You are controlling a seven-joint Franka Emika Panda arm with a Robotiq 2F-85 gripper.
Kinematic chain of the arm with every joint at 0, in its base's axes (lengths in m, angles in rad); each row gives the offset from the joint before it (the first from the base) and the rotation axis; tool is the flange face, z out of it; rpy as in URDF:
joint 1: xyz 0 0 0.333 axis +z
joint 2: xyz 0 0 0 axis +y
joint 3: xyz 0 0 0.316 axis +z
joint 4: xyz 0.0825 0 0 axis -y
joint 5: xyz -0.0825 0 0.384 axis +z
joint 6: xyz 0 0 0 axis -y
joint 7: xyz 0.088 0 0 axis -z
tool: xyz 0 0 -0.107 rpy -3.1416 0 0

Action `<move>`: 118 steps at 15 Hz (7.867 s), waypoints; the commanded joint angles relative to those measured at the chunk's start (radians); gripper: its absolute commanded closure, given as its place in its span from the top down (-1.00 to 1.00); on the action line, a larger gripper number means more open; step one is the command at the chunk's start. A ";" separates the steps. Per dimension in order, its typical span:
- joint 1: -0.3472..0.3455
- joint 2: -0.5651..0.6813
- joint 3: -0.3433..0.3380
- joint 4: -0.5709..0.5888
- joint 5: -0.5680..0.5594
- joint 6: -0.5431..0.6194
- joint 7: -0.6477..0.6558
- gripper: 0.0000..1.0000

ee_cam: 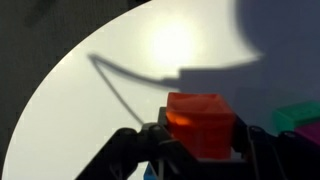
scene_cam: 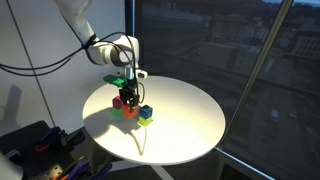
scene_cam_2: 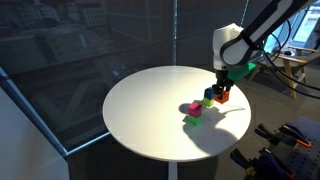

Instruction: Place the orange block on the table

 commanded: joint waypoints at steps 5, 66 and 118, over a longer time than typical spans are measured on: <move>0.001 0.042 -0.007 -0.033 -0.013 0.113 -0.015 -0.37; -0.015 -0.355 0.075 -0.101 0.146 -0.145 -0.261 1.00; 0.040 -0.556 0.172 -0.145 0.150 -0.308 -0.071 1.00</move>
